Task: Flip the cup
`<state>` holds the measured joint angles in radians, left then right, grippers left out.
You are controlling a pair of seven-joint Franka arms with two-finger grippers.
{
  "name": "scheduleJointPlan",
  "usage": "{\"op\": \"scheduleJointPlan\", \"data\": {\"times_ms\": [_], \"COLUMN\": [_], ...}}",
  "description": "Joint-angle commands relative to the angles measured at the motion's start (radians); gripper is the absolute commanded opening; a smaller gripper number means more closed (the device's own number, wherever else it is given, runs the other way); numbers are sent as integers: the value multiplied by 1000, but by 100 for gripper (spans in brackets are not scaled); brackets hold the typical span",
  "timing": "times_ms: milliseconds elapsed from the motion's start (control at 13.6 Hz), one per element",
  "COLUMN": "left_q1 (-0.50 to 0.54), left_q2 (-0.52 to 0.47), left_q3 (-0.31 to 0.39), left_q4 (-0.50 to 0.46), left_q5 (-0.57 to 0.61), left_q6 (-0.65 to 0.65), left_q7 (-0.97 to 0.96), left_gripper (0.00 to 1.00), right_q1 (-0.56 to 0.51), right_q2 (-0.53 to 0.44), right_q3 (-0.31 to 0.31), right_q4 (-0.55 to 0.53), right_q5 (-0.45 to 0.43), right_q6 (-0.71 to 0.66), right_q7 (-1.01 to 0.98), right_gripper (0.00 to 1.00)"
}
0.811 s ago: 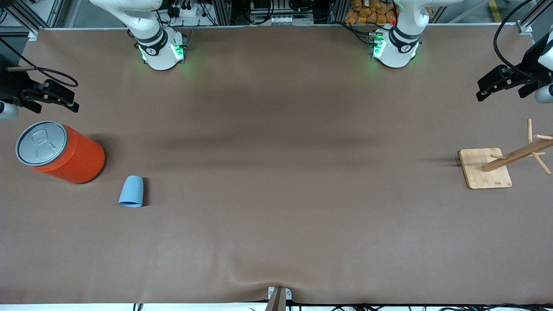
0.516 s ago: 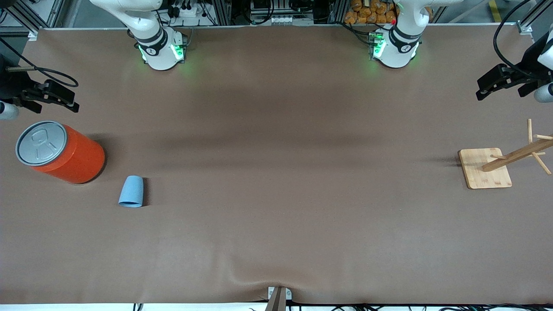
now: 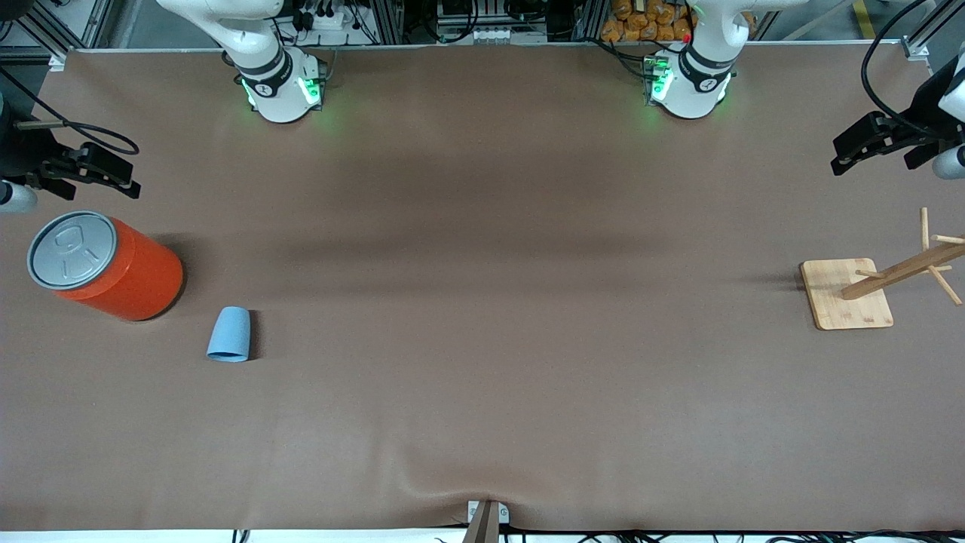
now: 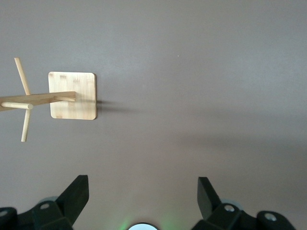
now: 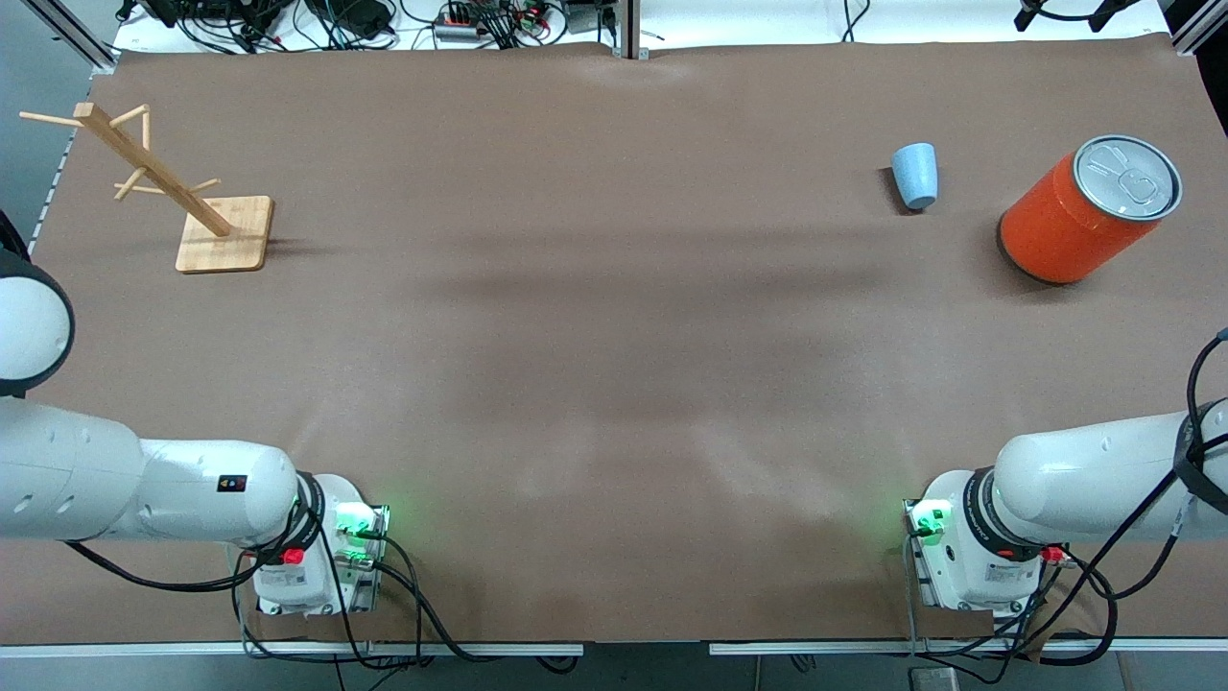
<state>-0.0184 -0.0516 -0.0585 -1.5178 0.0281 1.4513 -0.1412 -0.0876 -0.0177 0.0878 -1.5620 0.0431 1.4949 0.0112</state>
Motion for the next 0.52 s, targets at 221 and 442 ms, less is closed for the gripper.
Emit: {"op": "scheduleJointPlan", "data": {"times_ms": [221,442], "left_q1": [8,8], "left_q2": [0,-1], "left_q3": [-6,-7], "left_q4": [15,15], "left_q5": [-8,-7], "left_q6": [-20,-20], "left_q7": [5,5], "left_gripper": [100,100], "right_q1": [-40,-76], "right_q2": [57,177], "right_q3": [18,18], "right_q4": [16,16], "right_q5": [4,3], "right_q6": [25,95], "right_q7": [0,0], "right_gripper": [100,100]}}
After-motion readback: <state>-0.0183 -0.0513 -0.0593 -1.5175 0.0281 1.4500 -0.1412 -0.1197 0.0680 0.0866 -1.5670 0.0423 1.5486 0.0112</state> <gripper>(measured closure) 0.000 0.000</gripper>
